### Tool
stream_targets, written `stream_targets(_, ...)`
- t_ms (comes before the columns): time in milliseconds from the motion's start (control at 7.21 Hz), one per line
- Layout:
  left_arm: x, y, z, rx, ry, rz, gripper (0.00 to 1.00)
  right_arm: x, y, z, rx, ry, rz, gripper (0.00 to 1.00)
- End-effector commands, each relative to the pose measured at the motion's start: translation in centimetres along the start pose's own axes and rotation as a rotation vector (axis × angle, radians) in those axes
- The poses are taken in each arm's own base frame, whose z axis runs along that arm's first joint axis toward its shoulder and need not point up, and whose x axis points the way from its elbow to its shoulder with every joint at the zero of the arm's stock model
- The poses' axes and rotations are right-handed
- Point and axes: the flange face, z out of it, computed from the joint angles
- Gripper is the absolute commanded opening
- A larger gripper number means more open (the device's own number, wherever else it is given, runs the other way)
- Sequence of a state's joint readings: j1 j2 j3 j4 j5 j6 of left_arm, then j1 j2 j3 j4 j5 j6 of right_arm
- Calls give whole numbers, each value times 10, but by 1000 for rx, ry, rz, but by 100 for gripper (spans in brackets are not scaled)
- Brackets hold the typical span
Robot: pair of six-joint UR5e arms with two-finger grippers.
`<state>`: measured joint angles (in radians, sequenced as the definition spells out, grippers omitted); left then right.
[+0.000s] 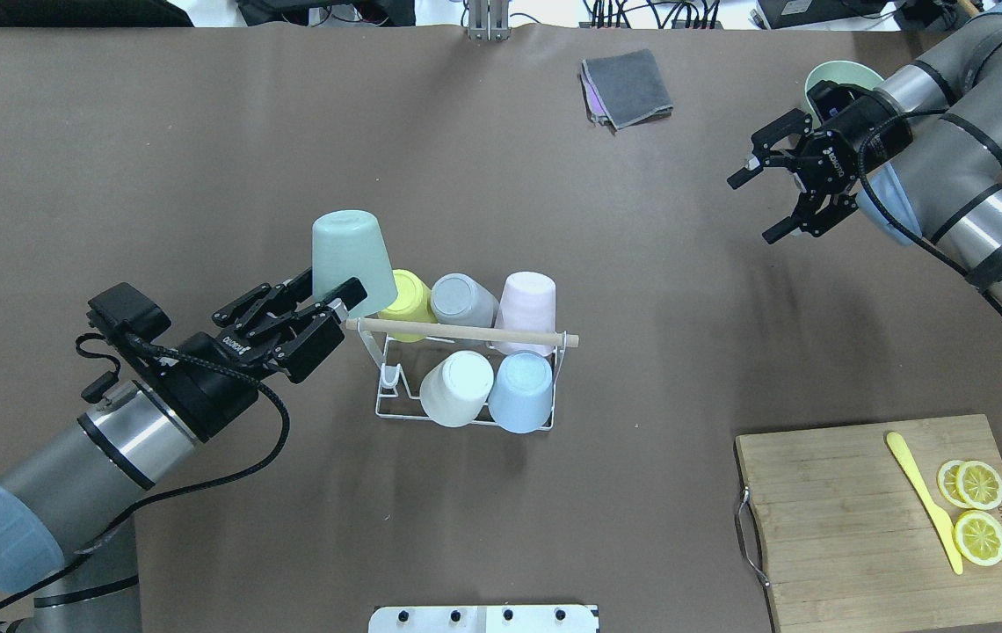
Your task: Place cup on cup holder
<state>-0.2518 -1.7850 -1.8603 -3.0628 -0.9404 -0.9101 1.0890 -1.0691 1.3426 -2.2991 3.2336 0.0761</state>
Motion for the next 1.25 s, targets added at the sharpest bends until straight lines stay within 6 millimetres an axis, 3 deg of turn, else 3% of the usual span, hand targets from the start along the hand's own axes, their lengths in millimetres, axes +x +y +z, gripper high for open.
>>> stream_targets(0,10,7,0,31,-17,4,0,16,11,-33,79,290,25,98)
stream_targets(277,17,23,-12,54,-35,20,0,23,9,-66,217,648,-180,98)
stream_targets(555,19,53,-21,38,-61,31,0,48,7,-76,289,726,-303,97)
stream_targets(694,19,68,-22,32,-81,36,0,75,17,-80,303,723,-333,97)
stream_targets(832,21,69,-21,36,-82,31,0,111,38,-80,314,721,-352,95)
stream_targets(1110,16,76,-20,27,-91,45,0,191,68,-129,423,730,-383,93)
